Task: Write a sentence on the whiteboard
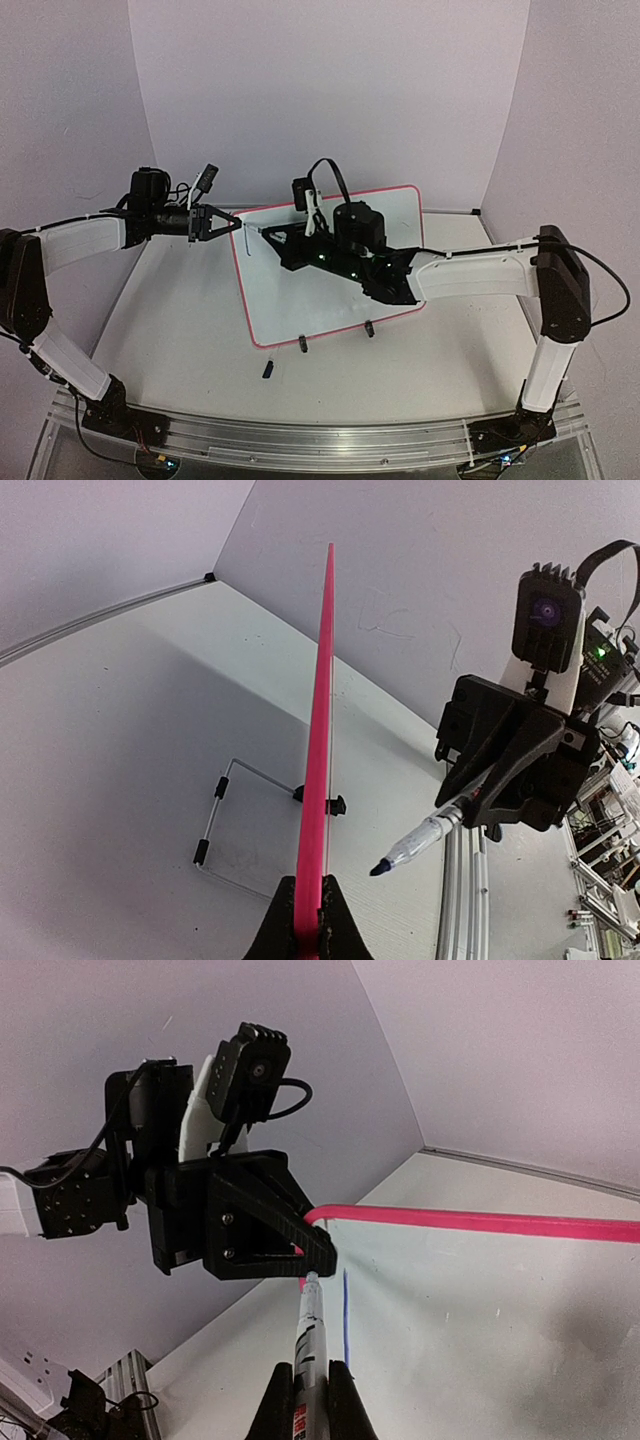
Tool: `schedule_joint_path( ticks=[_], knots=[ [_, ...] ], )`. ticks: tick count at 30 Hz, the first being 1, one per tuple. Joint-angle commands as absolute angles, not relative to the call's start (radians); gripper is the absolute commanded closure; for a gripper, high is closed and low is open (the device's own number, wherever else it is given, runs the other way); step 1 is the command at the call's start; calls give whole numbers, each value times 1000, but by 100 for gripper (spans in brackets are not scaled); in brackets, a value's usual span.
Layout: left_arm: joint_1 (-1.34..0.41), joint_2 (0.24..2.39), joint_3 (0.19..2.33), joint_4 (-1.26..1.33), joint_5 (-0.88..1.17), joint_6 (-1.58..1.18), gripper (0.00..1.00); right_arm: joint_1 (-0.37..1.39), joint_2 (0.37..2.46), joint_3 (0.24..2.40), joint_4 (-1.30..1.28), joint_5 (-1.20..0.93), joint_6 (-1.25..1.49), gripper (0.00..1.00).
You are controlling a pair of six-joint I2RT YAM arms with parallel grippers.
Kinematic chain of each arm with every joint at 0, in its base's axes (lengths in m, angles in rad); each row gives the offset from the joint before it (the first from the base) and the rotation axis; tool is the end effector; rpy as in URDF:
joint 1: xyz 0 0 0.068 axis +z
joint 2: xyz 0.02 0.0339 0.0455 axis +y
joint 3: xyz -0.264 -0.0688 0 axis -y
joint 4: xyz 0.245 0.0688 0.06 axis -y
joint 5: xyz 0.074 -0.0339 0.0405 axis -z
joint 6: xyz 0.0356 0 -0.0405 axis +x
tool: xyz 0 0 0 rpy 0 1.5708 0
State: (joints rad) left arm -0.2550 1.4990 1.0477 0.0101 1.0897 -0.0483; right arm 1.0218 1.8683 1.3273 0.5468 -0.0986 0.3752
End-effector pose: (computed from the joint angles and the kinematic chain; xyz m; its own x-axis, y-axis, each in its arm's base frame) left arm 0.3109 -0.1137 0.2853 -0.4558 0.0957 -0.8849 0.8714 0.2505 -0.4218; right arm 0.2306 0.3838 0.2918 -0.3271 0.1641 -0.9306 -0.8388 0.4032 0.3659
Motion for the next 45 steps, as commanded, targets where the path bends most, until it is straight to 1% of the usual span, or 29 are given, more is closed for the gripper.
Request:
schedule_joint_path(
  ticks=[1,12,16,24,30,36,45],
  knots=[
    [-271,1483,1059,-57,1090,37,100,1021,1894,1370,531,-61,360,100],
    [-271,1484,1060,-57,1090,37,100,1020,1911,1379,512,-17,360,100],
    [-270,1482,1060,-58,1089,37,100,1021,1874,1331,513,43,363,100],
    [-270,1481,1059,-58,1089,38,100,1021,1816,1254,525,86,359,100],
    [-270,1480,1059,-59,1086,38,100,1020,1808,1231,526,71,365,100],
    [-270,1479,1059,-59,1085,37,100,1021,1834,1233,525,-33,364,100],
    [-271,1479,1061,-59,1085,38,100,1027,1867,1235,510,-77,376,100]
  ],
)
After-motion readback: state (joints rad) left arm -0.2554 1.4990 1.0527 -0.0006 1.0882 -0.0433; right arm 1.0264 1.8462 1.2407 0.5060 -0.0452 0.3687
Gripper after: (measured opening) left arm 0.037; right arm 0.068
